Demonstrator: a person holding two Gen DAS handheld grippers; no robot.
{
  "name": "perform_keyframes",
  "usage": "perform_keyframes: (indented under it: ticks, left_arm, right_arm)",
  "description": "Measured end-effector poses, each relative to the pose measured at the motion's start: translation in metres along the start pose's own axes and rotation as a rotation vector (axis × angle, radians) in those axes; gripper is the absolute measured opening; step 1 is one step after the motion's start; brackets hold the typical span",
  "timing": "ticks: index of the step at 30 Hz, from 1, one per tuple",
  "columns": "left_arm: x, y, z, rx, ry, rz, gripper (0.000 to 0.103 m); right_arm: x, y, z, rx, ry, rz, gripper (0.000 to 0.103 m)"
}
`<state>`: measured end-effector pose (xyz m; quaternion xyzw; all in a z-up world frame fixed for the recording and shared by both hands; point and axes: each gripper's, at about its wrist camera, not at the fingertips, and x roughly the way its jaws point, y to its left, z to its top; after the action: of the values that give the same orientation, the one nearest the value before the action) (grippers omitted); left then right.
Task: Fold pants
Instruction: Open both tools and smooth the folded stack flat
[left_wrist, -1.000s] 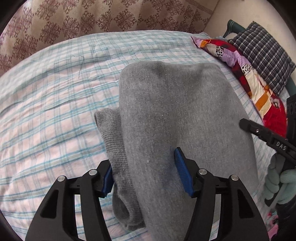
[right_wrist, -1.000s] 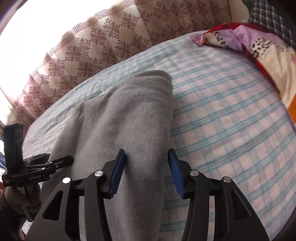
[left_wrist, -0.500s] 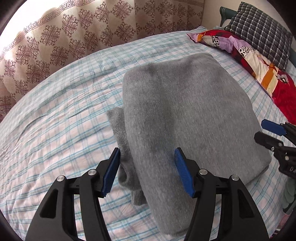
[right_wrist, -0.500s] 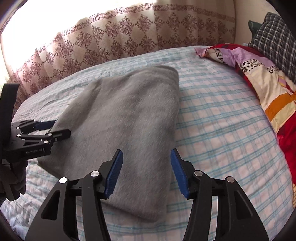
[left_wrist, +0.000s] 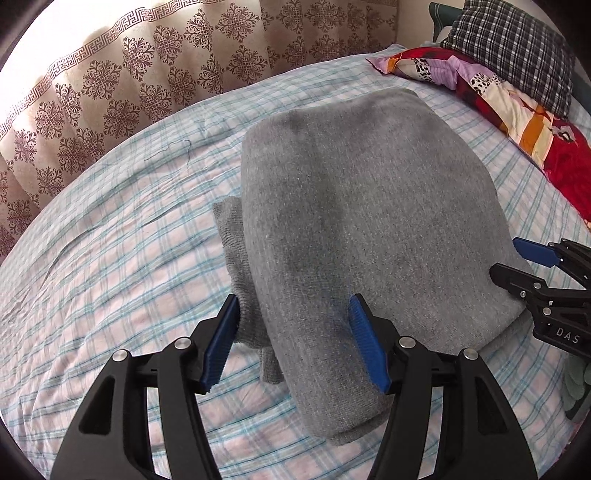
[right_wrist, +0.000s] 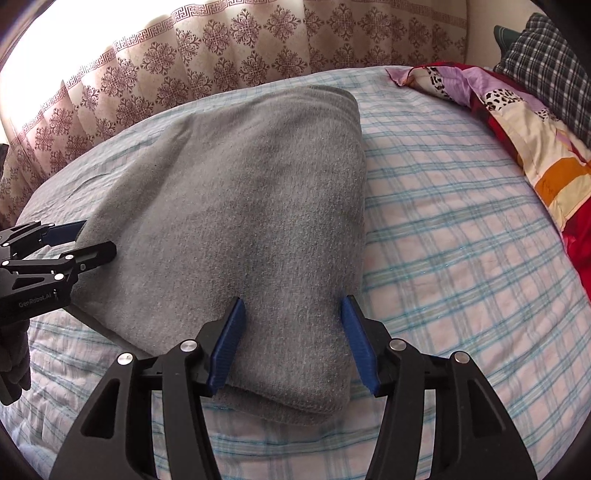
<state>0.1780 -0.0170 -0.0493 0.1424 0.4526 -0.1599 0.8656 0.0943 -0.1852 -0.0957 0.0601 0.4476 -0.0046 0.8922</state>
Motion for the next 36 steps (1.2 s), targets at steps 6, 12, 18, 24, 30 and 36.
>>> perform_keyframes:
  ticks: [6,12,18,24,30,36]
  left_arm:
    - [0.005,-0.002,-0.004,0.015,-0.003,0.022,0.066]
    - [0.01,-0.002,-0.008,0.005,-0.001,0.023,0.068]
    - [0.014,-0.001,-0.013,-0.003,-0.006,0.028,0.072]
    - [0.017,0.006,-0.019,-0.036,-0.008,0.004,0.074]
    - [0.015,0.006,-0.022,-0.035,-0.015,0.01,0.075]
    - [0.012,0.01,-0.026,-0.03,-0.013,0.011,0.078]
  right_arm:
    - [0.003,0.0,-0.002,0.003,0.002,0.0,0.055]
    - [0.004,0.001,-0.005,0.009,0.001,-0.002,0.056]
    - [0.004,0.002,-0.008,0.012,0.0,-0.001,0.056]
    - [0.003,0.002,-0.009,0.022,0.003,0.003,0.056]
    - [-0.001,0.003,-0.011,0.031,0.007,0.011,0.056]
    - [-0.017,0.006,-0.01,0.064,-0.016,0.022,0.056]
